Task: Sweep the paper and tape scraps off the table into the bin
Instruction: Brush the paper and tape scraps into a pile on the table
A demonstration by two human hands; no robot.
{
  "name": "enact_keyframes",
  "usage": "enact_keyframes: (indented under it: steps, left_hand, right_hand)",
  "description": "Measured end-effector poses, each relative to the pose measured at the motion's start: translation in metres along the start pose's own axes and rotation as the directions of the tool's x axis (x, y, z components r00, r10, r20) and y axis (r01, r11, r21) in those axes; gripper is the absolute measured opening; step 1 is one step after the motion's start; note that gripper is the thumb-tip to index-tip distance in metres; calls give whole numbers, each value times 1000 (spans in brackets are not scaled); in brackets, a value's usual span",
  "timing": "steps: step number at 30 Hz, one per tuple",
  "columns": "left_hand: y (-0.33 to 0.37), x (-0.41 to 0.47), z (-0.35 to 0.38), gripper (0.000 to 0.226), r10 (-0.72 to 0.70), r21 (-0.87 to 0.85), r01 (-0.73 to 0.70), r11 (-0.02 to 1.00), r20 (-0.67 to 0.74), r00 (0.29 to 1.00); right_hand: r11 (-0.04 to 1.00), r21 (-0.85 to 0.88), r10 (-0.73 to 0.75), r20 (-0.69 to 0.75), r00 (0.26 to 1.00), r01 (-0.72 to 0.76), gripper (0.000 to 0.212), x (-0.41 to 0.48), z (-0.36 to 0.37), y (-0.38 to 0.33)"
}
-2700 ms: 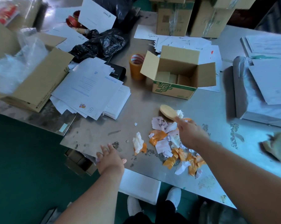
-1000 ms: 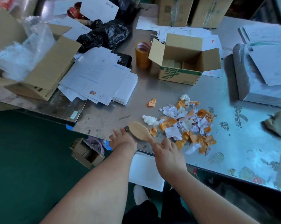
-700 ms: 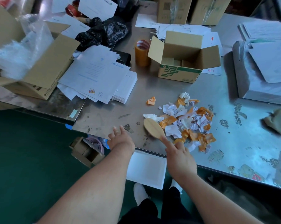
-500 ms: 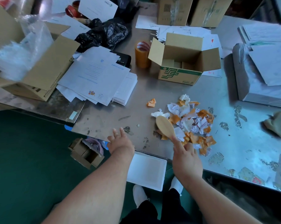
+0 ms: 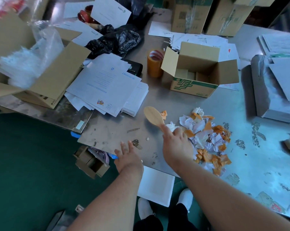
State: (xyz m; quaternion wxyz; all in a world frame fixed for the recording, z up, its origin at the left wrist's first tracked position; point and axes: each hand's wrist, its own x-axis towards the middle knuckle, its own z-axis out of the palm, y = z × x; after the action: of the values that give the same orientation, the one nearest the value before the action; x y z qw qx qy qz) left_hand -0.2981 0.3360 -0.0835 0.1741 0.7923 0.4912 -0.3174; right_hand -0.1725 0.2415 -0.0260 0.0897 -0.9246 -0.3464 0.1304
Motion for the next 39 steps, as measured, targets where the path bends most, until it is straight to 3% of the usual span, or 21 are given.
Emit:
enact_keyframes:
  steps: [7,17,22,26,29,32,33,35,37,39]
  left_hand:
    - [-2,-1,1,97,16,50,-15,999,-21,1000]
    - [-2,-6,-5,96,1,-6,-1,1000,-11,1000]
    - [-8,-7,-6,96,42,-76,-43,996,-15,999]
    - [-19,-9,-6,92,114,-124,-116,985,-27,993]
    - [-38,-16,11,80,169,-282,-216,935,-182,969]
    - [-62,-36,52,58,-38,-515,-189,836,-398,916]
    - [-69,-44,67,50,-131,-585,-130,800,-383,914]
    - [-86,-56,109,39,-261,-716,82,693,-143,955]
    - [-97,-62,152,36,-226,-766,259,589,151,962]
    - [-105,-64,196,32,-205,-780,392,487,334,920]
  right_hand:
    - [996,-51,77,170,982,-69,59,28,-9,7]
    - [988,-57,151,176,973,-143,61,-3,-23,37]
    - [990,80,117,37,992,-120,46,-32,-29,33]
    - [950,275,137,67,988,-150,39,-62,-22,18]
    - [939,318,96,124,988,-131,25,-86,-11,0]
    - [941,324,26,220,975,-98,21,-108,11,-16]
    - [943,320,4,264,964,-91,21,-115,19,-19]
    - [954,294,-60,384,921,-61,21,-131,44,-25]
    - [962,269,-91,485,870,-49,21,-143,67,-23]
    - [974,225,-109,582,806,-31,22,-149,93,-18]
